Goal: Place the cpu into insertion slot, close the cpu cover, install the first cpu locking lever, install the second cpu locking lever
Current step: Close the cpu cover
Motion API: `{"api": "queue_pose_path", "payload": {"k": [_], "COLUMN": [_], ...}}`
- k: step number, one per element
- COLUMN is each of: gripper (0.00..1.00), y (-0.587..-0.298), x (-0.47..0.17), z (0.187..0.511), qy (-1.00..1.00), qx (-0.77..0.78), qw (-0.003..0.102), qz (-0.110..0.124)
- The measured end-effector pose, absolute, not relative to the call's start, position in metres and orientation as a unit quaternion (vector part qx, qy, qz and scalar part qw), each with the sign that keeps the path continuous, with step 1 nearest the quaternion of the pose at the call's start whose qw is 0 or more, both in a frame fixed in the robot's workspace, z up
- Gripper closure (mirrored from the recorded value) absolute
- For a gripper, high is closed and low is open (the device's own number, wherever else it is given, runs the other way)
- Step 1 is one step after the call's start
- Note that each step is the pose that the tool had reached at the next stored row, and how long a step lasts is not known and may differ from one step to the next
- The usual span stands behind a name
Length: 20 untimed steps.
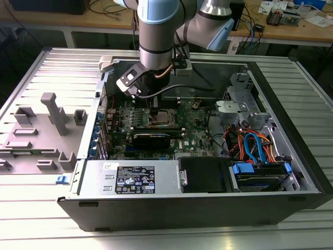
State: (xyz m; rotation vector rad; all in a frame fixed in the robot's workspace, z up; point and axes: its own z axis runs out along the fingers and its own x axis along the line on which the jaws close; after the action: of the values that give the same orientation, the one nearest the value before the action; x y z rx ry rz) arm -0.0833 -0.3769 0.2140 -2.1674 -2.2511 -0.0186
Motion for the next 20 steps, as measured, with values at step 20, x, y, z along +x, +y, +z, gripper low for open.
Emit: {"api": "queue_pose_path", "payload": {"k": [20], "gripper": [0.89], "y": [-0.377], "x": [-0.066], "z": [0.214], "qy": [-0.72], "qx": [-0.694], "qw": [0.01], "qz": [-0.006]}}
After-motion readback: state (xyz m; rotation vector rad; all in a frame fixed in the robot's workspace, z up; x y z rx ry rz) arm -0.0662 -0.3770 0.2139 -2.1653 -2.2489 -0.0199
